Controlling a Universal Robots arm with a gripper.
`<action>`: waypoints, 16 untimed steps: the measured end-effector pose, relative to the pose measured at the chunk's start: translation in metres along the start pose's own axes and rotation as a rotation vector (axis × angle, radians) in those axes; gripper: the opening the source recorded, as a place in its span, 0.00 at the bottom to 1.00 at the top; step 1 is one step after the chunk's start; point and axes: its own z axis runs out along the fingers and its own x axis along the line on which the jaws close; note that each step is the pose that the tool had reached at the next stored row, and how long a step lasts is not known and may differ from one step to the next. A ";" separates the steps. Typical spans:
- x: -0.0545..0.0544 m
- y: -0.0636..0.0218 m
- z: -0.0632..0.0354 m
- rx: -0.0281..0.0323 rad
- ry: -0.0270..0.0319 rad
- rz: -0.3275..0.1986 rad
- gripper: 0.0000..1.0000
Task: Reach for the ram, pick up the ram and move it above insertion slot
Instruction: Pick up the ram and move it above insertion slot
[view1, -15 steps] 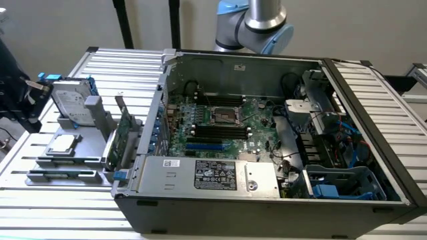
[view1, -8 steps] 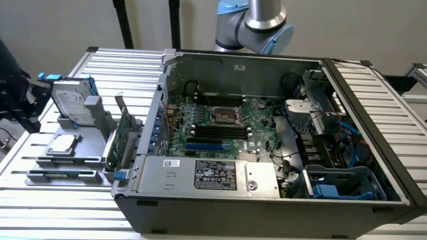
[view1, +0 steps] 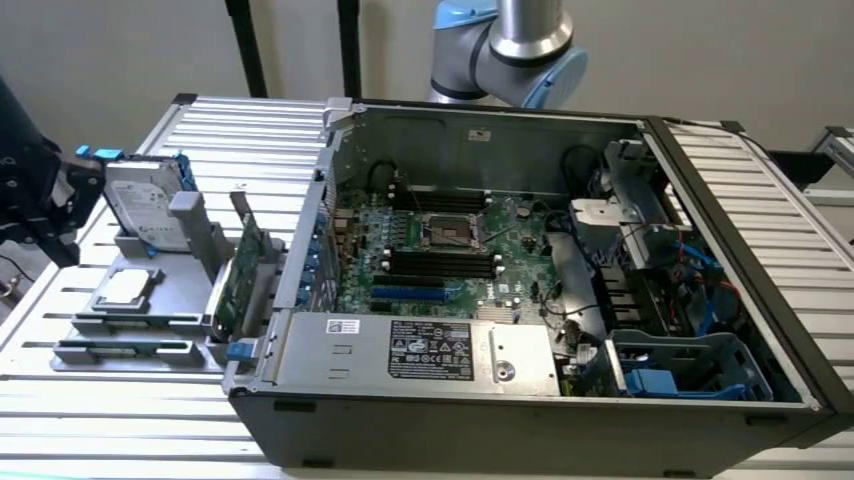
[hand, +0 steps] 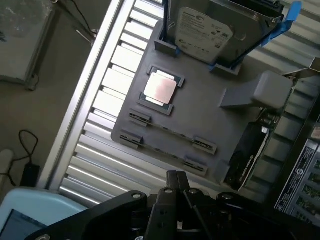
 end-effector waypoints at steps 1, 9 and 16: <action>0.000 0.0000 0.0000 0.0000 0.0007 -0.018 0.11; 0.000 0.0000 0.0003 0.0001 0.0063 -0.162 0.11; 0.000 0.0000 0.0011 0.0001 0.0111 -0.290 0.11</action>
